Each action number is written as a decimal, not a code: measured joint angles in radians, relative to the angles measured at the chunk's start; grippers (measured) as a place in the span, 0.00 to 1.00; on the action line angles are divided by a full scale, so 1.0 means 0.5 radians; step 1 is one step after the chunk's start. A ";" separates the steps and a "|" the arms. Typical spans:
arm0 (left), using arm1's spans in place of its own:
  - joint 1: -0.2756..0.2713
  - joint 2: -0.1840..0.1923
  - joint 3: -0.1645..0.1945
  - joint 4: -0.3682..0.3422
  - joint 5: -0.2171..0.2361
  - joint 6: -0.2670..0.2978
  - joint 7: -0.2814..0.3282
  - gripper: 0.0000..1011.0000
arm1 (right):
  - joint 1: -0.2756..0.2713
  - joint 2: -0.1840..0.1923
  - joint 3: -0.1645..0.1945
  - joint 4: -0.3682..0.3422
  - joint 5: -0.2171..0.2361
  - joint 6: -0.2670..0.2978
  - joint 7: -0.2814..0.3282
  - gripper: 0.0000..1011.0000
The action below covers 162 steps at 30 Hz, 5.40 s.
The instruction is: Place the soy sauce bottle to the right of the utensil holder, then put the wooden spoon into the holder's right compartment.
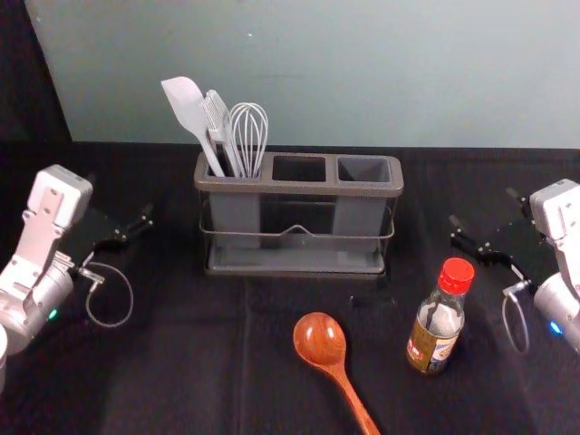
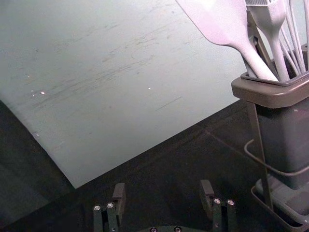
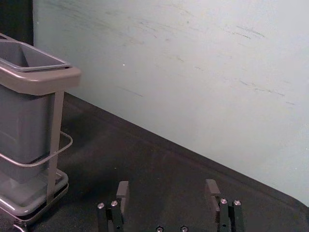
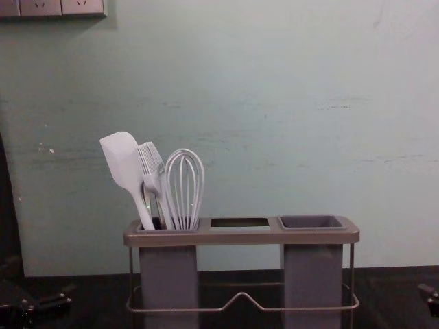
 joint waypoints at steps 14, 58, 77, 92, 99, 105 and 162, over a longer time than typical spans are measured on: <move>0.000 0.000 0.000 0.000 0.000 0.000 0.000 0.99 | 0.000 0.000 0.000 0.000 0.000 0.000 0.000 0.99; 0.000 0.000 0.000 0.000 0.000 0.000 0.000 0.99 | -1.014 0.346 0.627 -0.796 0.539 -0.307 0.197 0.99; 0.000 0.000 0.000 0.000 0.000 0.000 0.000 0.99 | -1.210 0.281 0.719 -1.008 0.872 -0.542 0.625 0.99; 0.000 0.000 0.000 0.000 0.000 0.000 0.000 0.99 | -1.093 0.261 0.566 -0.971 0.742 -0.297 0.717 0.99; 0.000 0.000 0.000 0.000 0.000 0.000 0.000 0.99 | -1.072 0.239 0.550 -0.973 0.652 -0.212 0.687 0.99; 0.000 0.000 0.000 0.000 0.000 0.000 0.000 0.99 | -1.034 0.215 0.539 -0.979 0.571 -0.154 0.672 0.99; 0.000 0.000 0.000 0.000 0.000 0.000 0.000 0.99 | -0.925 -0.066 0.652 -0.882 0.370 -0.019 0.829 0.38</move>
